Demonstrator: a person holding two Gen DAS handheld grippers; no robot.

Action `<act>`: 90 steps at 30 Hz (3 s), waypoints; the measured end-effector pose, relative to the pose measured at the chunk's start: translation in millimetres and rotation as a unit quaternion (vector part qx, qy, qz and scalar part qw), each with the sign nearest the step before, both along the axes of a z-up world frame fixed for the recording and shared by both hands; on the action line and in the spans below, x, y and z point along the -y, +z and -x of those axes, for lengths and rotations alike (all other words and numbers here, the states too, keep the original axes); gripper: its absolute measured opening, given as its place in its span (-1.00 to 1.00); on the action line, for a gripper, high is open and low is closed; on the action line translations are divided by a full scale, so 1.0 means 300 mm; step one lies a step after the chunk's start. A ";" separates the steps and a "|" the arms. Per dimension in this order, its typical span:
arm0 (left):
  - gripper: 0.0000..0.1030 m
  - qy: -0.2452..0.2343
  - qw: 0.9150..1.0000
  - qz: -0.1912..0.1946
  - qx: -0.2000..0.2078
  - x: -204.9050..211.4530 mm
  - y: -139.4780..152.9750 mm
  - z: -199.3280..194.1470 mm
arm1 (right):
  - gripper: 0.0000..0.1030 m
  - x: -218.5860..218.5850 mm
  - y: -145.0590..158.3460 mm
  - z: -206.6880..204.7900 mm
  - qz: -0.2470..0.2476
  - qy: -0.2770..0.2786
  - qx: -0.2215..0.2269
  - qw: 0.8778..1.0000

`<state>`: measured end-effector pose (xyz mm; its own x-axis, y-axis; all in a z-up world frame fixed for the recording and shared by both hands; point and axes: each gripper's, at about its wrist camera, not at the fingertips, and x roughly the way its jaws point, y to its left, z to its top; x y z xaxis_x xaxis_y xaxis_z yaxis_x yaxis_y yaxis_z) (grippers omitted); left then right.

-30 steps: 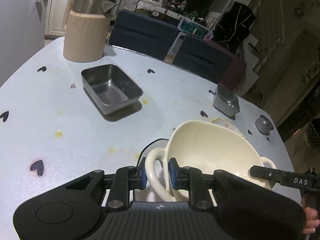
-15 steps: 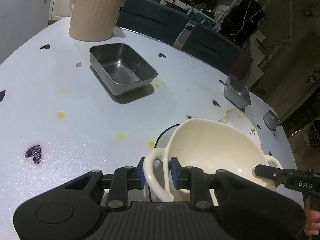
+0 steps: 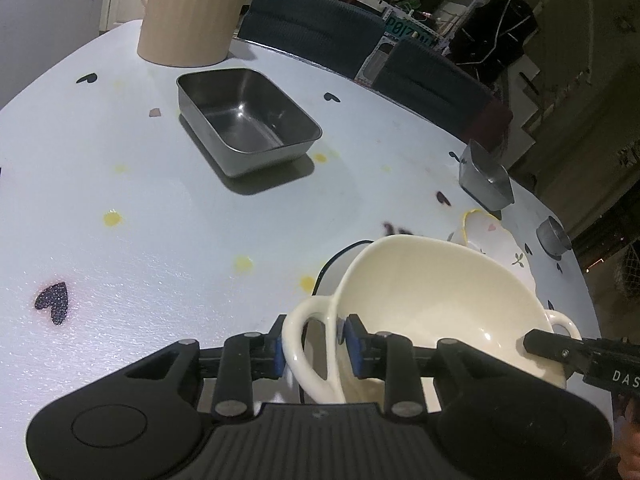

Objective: Organize plates and bowls
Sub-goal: 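Carry the cream bowl beside the lemon-print bowl and lower it, then set the cream bowl on the table and open both grippers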

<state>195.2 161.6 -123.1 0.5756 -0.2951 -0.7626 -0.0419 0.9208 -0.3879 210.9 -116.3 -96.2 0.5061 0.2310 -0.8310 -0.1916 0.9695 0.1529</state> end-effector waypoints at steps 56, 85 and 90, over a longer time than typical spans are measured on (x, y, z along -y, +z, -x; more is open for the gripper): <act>0.48 -0.024 0.997 -0.070 -0.024 0.012 -0.062 -0.032 | -0.34 -0.043 -0.038 -0.016 0.045 0.040 -0.018 0.998; 0.58 -0.031 0.995 -0.091 -0.020 0.024 -0.047 -0.033 | -0.21 -0.013 -0.087 -0.037 0.056 0.029 -0.047 0.997; 0.65 -0.036 0.993 -0.108 -0.017 0.036 -0.043 -0.031 | -0.04 0.008 -0.096 -0.045 0.045 0.018 -0.051 0.998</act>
<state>204.4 150.9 -136.0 0.5315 -0.1619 -0.8314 0.0173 0.9834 -0.1804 224.4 -118.7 -125.0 0.4102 0.1694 -0.8961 -0.2142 0.9730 0.0859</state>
